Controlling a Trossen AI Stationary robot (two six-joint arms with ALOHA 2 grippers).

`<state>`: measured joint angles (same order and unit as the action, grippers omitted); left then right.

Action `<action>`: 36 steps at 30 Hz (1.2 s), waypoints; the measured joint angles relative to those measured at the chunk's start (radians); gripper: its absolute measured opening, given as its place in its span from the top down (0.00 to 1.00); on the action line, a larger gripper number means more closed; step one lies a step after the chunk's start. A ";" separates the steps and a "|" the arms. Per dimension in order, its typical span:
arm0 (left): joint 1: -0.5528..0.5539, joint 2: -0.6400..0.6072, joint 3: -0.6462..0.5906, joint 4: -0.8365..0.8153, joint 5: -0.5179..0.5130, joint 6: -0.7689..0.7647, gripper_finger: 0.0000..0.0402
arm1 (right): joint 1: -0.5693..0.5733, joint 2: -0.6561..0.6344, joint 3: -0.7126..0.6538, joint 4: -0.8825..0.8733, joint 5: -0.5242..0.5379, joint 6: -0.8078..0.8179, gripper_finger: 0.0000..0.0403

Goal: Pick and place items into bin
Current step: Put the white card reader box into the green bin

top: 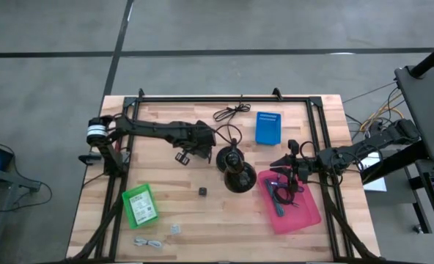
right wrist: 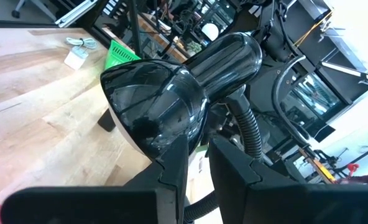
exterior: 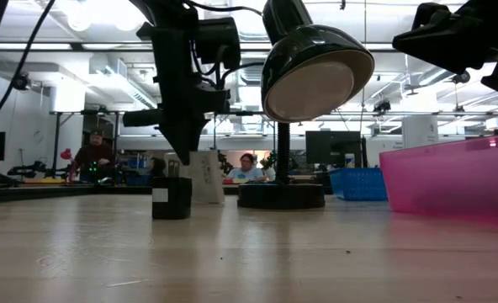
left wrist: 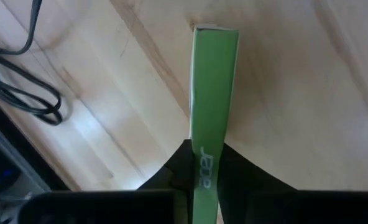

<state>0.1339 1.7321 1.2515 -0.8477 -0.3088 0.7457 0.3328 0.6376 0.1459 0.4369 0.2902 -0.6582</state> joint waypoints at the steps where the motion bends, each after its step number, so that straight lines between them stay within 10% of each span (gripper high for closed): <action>1: -0.005 0.000 0.004 -0.013 -0.010 0.001 0.94 | 0.000 0.000 0.000 -0.001 0.000 0.000 0.87; 9: -0.107 -0.033 0.080 -0.130 -0.014 -0.048 0.94 | 0.000 0.000 0.000 -0.015 0.000 0.000 0.87; 36: -0.896 -0.048 0.395 -0.622 0.019 -1.075 0.94 | 0.001 0.000 0.000 -0.013 -0.001 0.110 0.87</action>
<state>-0.7620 1.6836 1.6466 -1.4697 -0.2902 -0.3291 0.3336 0.6376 0.1459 0.4240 0.2893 -0.5484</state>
